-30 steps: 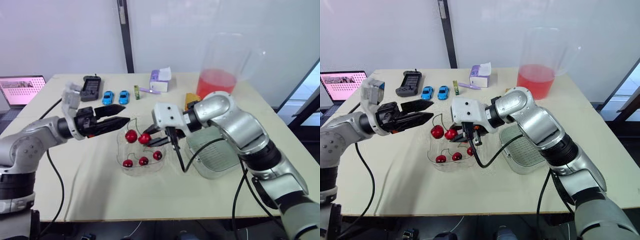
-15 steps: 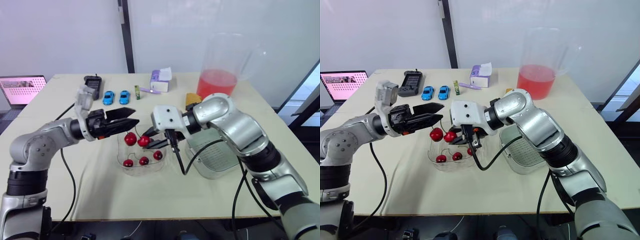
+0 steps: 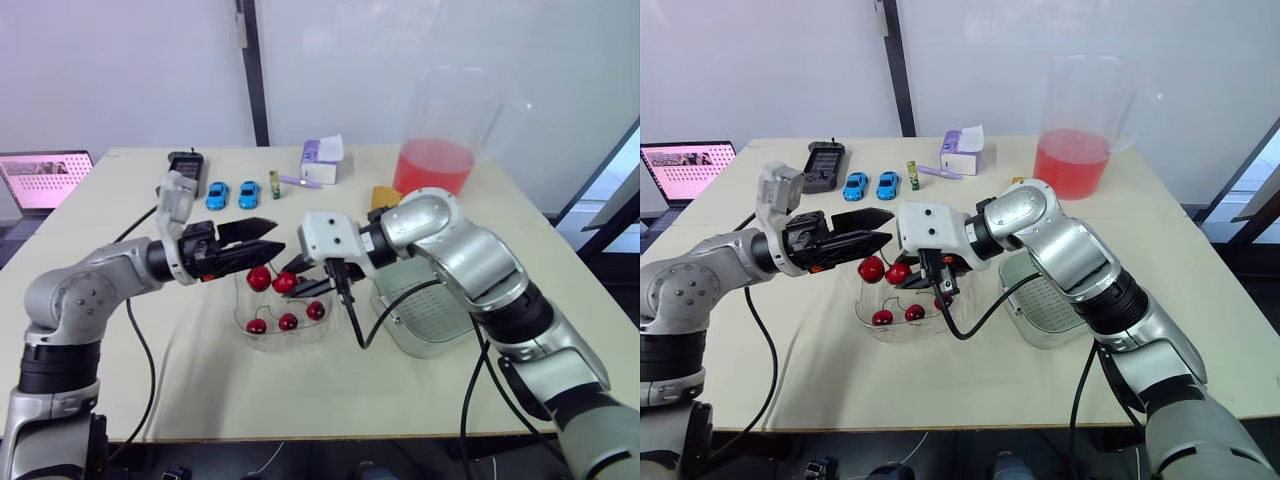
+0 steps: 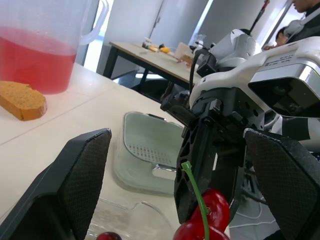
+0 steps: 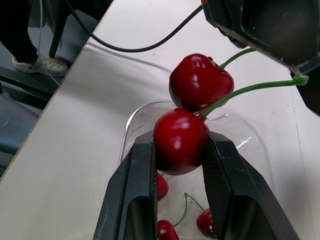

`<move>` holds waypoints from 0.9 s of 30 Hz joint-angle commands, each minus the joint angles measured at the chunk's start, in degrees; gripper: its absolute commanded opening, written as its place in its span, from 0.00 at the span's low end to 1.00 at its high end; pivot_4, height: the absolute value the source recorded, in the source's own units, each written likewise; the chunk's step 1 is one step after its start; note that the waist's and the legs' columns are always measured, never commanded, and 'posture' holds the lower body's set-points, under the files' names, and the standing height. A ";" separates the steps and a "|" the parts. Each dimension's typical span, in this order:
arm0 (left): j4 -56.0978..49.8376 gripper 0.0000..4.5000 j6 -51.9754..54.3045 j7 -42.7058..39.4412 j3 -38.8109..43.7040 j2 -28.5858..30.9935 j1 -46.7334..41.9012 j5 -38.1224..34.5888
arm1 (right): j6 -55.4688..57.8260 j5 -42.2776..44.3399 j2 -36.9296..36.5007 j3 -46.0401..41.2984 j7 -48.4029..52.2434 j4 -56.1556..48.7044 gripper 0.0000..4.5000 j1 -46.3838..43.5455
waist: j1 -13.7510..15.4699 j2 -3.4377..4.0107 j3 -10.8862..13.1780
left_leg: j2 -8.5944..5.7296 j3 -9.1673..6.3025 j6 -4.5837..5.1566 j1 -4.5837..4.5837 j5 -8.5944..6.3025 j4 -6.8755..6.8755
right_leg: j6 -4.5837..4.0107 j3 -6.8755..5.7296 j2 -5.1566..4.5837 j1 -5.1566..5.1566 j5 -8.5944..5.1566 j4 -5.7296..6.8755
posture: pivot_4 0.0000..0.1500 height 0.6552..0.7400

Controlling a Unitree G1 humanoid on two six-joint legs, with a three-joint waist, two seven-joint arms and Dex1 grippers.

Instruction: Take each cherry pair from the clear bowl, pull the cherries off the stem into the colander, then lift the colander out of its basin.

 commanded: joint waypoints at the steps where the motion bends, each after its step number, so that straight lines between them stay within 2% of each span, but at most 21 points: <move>1: -1.06 1.00 -0.76 -0.19 0.24 -0.09 -0.84 0.42 | -0.67 -0.04 0.31 -0.70 -0.13 -1.12 0.17 -1.57 | 0.00 0.00 0.00 | 0.00 0.00 0.00 0.00 0.00 0.00 | 0.00 0.00 0.00 0.00 0.00 0.00 | 1.00 1.00; 5: -1.04 1.00 -1.05 -0.27 0.00 -0.38 -0.79 0.80 | -0.37 0.00 0.53 -0.79 -0.34 -1.18 0.17 -1.70 | -0.01 0.00 0.00 | 0.00 0.00 -0.01 0.00 0.00 0.00 | 0.00 0.00 0.00 0.00 0.00 0.00 | 1.00 1.00; 7: -1.13 0.88 -1.00 -0.41 -0.04 -0.50 -0.76 0.93 | -0.26 -0.10 0.64 -0.80 -0.44 -1.16 0.17 -1.83 | -0.01 0.00 0.00 | 0.00 -0.01 -0.01 0.00 0.01 0.00 | 0.00 -0.01 0.00 0.00 0.00 0.00 | 1.00 1.00; 10: -1.17 0.59 -0.91 -0.76 -0.14 -0.64 -0.83 0.91 | -0.25 -0.33 0.70 -0.85 -0.55 -1.01 0.17 -2.03 | -0.01 0.00 0.00 | 0.00 -0.01 -0.01 0.00 0.01 0.00 | 0.00 -0.01 0.00 0.00 0.00 0.00 | 1.00 1.00; 15: -1.10 0.01 -1.15 -0.60 -0.09 -0.86 -0.90 1.07 | -0.32 -0.64 0.86 -0.75 -0.74 -0.97 0.17 -2.04 | -0.01 0.00 0.00 | 0.00 -0.01 -0.01 0.00 0.01 0.00 | 0.00 -0.01 0.00 0.00 0.00 0.00 | 1.00 1.00; 27: -1.69 0.00 -1.78 0.32 0.61 -0.96 -0.88 1.13 | -0.64 -0.93 0.74 -0.69 -0.55 -0.04 0.17 -2.19 | -0.01 0.00 0.00 | 0.00 -0.02 -0.01 0.00 0.01 0.00 | 0.00 -0.02 0.00 0.00 0.00 0.01 | 1.00 1.00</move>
